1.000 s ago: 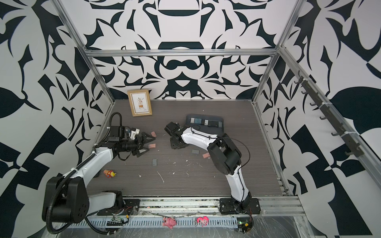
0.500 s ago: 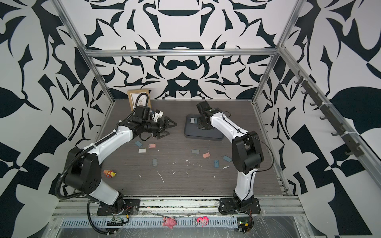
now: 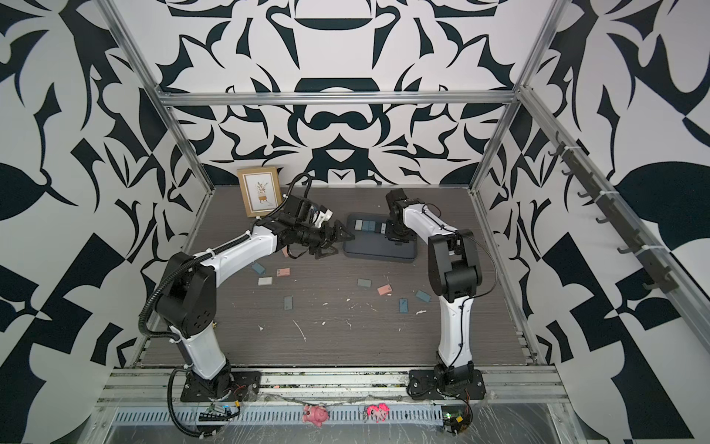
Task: Put the eraser in the storage box
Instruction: Place the eraser in the storage box.
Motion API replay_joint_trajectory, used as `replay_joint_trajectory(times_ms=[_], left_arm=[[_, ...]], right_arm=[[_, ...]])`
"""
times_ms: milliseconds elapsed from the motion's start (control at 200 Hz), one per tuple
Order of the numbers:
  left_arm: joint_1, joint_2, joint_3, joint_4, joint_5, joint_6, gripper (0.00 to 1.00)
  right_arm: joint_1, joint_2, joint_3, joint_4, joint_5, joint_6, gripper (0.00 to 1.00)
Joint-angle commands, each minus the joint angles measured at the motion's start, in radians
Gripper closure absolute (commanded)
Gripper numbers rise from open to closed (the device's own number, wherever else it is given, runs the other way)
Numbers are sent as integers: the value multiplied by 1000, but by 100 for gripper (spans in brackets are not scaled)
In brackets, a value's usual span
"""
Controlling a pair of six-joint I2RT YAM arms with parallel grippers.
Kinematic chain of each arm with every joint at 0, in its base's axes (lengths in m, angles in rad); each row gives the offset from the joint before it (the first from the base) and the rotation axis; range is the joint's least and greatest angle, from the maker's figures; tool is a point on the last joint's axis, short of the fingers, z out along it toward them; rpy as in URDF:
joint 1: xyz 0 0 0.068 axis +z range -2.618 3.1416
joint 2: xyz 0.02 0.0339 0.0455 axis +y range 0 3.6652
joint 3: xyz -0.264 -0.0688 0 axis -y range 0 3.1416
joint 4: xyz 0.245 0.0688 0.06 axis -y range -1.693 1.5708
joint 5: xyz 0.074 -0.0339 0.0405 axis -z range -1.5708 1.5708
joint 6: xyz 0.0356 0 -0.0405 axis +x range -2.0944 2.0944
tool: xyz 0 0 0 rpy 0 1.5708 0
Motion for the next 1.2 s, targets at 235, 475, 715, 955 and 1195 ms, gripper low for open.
replay_joint_trajectory(times_ms=[235,475,715,955,1195], left_arm=[[1,17,4,-18,14,19,1],[2,16,4,-19,7,22,1],[1,21,5,-19,7,22,1],[1,22,4,-19,10,23,1],[2,21,4,-19,9,23,1]], right_arm=[[-47,8,27,-18,56,-32,83],[-59,27,25,-17,97,-41,81],[-61,49,36,-14,116,-44,76],[-61,62,46,-15,135,-55,69],[-62,68,58,-17,150,-58,68]])
